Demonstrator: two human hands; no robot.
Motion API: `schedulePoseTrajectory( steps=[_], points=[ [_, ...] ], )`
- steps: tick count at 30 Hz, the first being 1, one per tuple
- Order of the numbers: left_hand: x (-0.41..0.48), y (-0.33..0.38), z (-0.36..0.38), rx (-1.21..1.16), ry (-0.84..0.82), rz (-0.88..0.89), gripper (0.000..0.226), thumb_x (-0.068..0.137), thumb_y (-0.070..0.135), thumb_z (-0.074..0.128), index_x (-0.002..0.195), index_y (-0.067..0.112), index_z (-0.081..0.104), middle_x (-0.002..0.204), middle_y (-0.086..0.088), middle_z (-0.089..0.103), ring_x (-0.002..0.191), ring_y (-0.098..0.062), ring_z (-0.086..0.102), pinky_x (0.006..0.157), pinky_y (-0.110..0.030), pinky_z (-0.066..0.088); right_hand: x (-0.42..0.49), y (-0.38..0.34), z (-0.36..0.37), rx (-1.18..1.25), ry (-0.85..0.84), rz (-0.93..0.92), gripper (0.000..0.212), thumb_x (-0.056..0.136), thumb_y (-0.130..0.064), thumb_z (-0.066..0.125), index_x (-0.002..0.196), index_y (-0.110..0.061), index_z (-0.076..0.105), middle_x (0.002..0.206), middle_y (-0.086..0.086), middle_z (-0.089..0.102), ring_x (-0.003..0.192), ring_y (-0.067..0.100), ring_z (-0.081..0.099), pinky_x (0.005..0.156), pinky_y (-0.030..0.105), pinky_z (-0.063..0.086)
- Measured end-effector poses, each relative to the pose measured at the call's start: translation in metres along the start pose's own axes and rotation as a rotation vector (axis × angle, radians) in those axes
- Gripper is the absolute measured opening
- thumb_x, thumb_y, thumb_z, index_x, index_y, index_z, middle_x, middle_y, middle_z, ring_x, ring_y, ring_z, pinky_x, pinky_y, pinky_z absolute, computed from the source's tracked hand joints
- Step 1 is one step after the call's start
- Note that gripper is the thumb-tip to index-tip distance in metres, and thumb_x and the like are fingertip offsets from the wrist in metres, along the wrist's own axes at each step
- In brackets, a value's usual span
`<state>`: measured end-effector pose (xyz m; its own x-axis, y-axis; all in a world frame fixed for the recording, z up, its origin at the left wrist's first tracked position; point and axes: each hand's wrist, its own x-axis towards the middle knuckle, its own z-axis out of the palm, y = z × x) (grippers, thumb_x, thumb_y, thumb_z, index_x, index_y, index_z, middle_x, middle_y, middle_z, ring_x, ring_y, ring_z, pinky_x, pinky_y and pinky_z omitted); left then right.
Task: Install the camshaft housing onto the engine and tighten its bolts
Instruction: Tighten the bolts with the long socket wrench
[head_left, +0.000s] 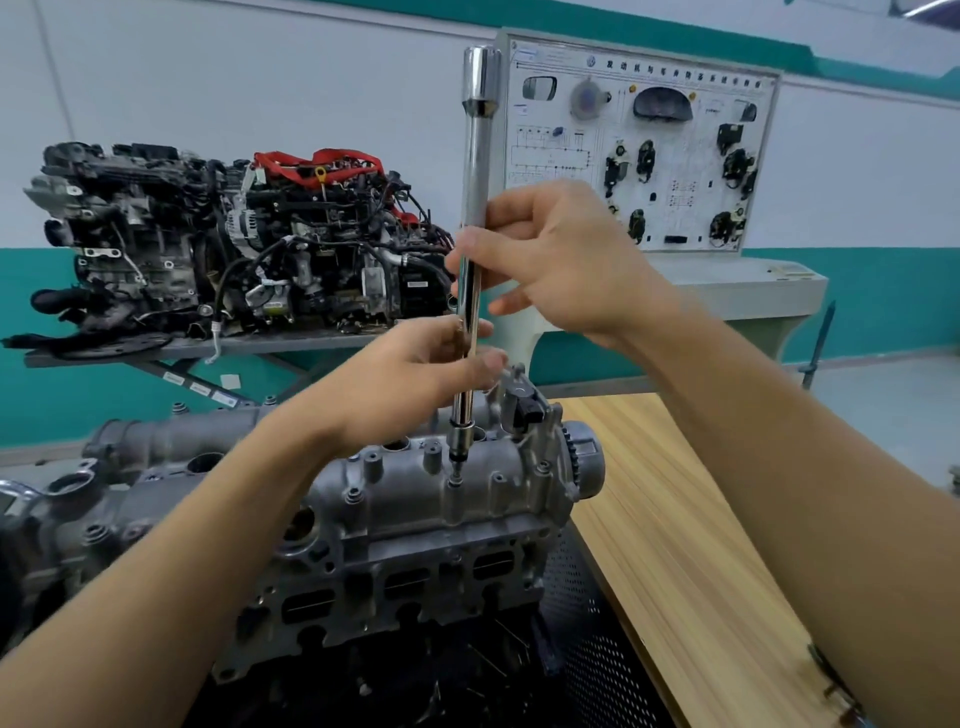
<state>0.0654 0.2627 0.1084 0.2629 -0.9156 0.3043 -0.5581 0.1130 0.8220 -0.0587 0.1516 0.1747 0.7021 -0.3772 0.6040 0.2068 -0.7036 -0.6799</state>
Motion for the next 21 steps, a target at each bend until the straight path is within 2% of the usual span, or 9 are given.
schedulePoseTrajectory(
  steps=[2,4,8,10,12,14,16,19,21],
  points=[
    [-0.002,-0.005,0.010,0.083,0.122,0.045,0.029,0.083,0.049,0.068,0.106,0.031,0.064,0.104,0.012,0.076,0.098,-0.005,0.071,0.092,-0.031,0.055,0.003,0.003,0.009,-0.239,0.208,-0.078,0.034,0.079,-0.035,0.083,0.073,-0.011,0.061,0.073,0.010,0.072,0.068,0.026,0.070,0.062,0.041,0.058],
    [-0.003,-0.006,0.015,0.162,0.311,0.101,0.018,0.084,0.043,0.076,0.093,0.029,0.071,0.087,0.006,0.077,0.083,-0.011,0.073,0.083,-0.039,0.060,0.004,0.006,0.012,-0.242,0.270,-0.086,0.046,0.073,-0.046,0.085,0.075,-0.009,0.058,0.067,0.007,0.061,0.060,0.021,0.059,0.062,0.040,0.052],
    [-0.002,-0.005,0.012,0.174,0.347,0.146,0.016,0.083,0.034,0.079,0.079,0.019,0.076,0.071,-0.010,0.075,0.074,-0.040,0.069,0.070,-0.056,0.059,0.001,0.011,-0.002,0.087,-0.074,0.032,0.022,0.091,-0.033,0.071,0.099,-0.014,0.064,0.096,0.011,0.074,0.087,0.026,0.073,0.071,0.038,0.060],
    [-0.001,-0.006,0.012,0.189,0.335,0.149,0.016,0.087,0.031,0.077,0.079,0.017,0.076,0.073,-0.012,0.074,0.072,-0.038,0.070,0.070,-0.055,0.058,-0.004,0.010,-0.010,0.274,-0.202,0.058,0.010,0.098,-0.016,0.062,0.107,-0.010,0.063,0.101,0.007,0.076,0.093,0.026,0.075,0.072,0.035,0.062],
    [0.001,-0.009,0.014,0.250,0.359,0.172,0.020,0.089,0.032,0.074,0.078,0.016,0.074,0.071,-0.010,0.073,0.062,-0.024,0.065,0.067,-0.050,0.057,-0.004,0.008,-0.008,0.162,-0.085,0.049,0.011,0.095,-0.015,0.068,0.099,-0.006,0.065,0.089,0.009,0.077,0.083,0.026,0.076,0.062,0.035,0.060],
    [0.001,-0.013,0.016,0.289,0.401,0.185,0.019,0.089,0.035,0.073,0.078,0.020,0.072,0.069,-0.001,0.073,0.060,-0.010,0.063,0.066,-0.042,0.058,-0.001,0.010,-0.001,-0.181,0.145,-0.021,0.035,0.082,-0.034,0.082,0.078,-0.005,0.063,0.077,0.015,0.073,0.072,0.031,0.073,0.057,0.045,0.058],
    [0.000,-0.015,0.017,0.277,0.409,0.179,0.013,0.087,0.036,0.075,0.082,0.024,0.072,0.071,0.007,0.074,0.064,-0.008,0.068,0.068,-0.037,0.060,0.001,0.011,0.006,-0.303,0.264,-0.061,0.051,0.073,-0.050,0.084,0.069,-0.008,0.056,0.072,0.016,0.068,0.067,0.034,0.068,0.062,0.051,0.057],
    [-0.002,-0.016,0.015,0.251,0.390,0.197,0.007,0.087,0.032,0.076,0.084,0.027,0.073,0.072,0.009,0.074,0.066,-0.011,0.070,0.069,-0.039,0.061,0.003,0.012,0.001,-0.121,0.044,0.051,0.047,0.088,-0.054,0.067,0.093,-0.007,0.061,0.094,0.012,0.072,0.083,0.028,0.071,0.073,0.050,0.060],
    [-0.002,-0.016,0.014,0.259,0.379,0.214,0.005,0.088,0.030,0.075,0.084,0.027,0.073,0.072,0.009,0.074,0.065,-0.012,0.069,0.069,-0.042,0.061,-0.001,0.010,-0.007,0.177,-0.165,0.119,0.019,0.099,-0.029,0.061,0.106,-0.012,0.060,0.106,0.010,0.073,0.092,0.024,0.074,0.073,0.040,0.063]
  ],
)
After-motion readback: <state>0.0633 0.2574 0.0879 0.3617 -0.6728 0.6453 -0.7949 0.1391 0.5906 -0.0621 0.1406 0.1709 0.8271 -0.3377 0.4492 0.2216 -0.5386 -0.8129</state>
